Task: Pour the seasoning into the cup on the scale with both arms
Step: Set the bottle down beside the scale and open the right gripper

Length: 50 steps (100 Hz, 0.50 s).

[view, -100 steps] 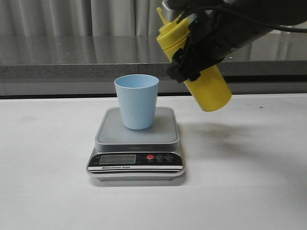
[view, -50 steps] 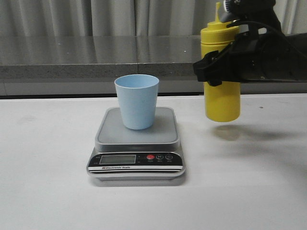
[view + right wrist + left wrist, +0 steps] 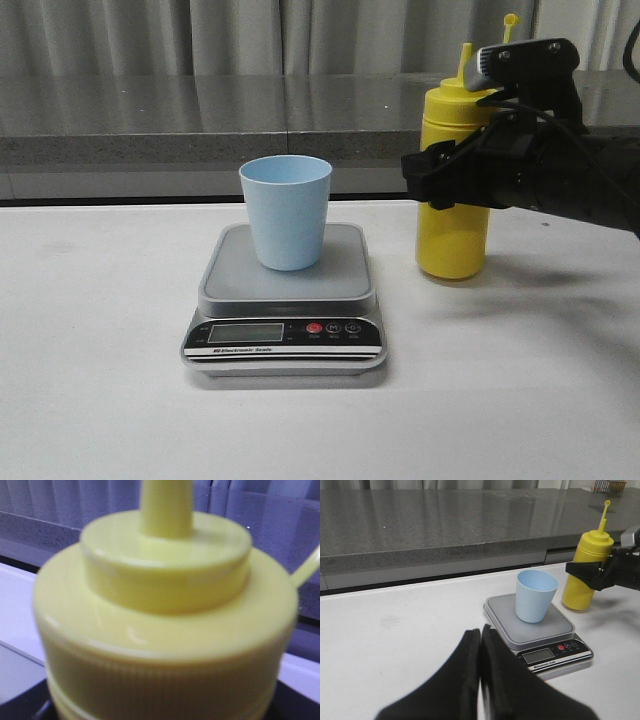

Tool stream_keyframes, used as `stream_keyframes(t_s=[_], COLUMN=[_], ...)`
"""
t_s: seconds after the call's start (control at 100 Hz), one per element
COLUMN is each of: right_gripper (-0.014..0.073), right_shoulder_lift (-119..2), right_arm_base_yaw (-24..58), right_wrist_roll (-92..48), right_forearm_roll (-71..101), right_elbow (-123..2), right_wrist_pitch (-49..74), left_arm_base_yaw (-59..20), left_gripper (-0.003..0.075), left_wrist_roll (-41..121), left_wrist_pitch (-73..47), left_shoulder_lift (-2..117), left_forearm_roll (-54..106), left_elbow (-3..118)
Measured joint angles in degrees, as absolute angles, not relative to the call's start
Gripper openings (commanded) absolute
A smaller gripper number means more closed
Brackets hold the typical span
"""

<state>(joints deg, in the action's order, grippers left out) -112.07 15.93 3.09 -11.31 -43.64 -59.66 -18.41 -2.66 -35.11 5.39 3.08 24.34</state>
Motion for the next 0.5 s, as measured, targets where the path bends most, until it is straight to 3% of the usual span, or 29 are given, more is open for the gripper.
stream_keyframes(t_s=[0.13,0.34,0.5], right_gripper=[0.0038,0.0416,0.058], right_shoulder_lift=[-112.75,-112.75,-112.75], right_arm_base_yaw=[15.93,15.93,15.93], right_wrist_roll=[3.18,3.22,3.22], right_forearm_roll=[-11.31,-11.31,-11.31], right_elbow=[-43.64,-43.64,-43.64], right_wrist_pitch=[-59.76,-60.14,-60.25], left_arm_base_yaw=[-18.41,-18.41,-18.41], left_gripper=[-0.002,-0.002,-0.002], left_wrist_roll=[-2.66,-2.66,-2.66], left_wrist_pitch=[-35.11,-35.11,-35.11], left_shoulder_lift=[5.39,5.39,5.39], left_forearm_roll=[3.08,3.08,3.08], left_elbow=[24.34,24.34,24.34])
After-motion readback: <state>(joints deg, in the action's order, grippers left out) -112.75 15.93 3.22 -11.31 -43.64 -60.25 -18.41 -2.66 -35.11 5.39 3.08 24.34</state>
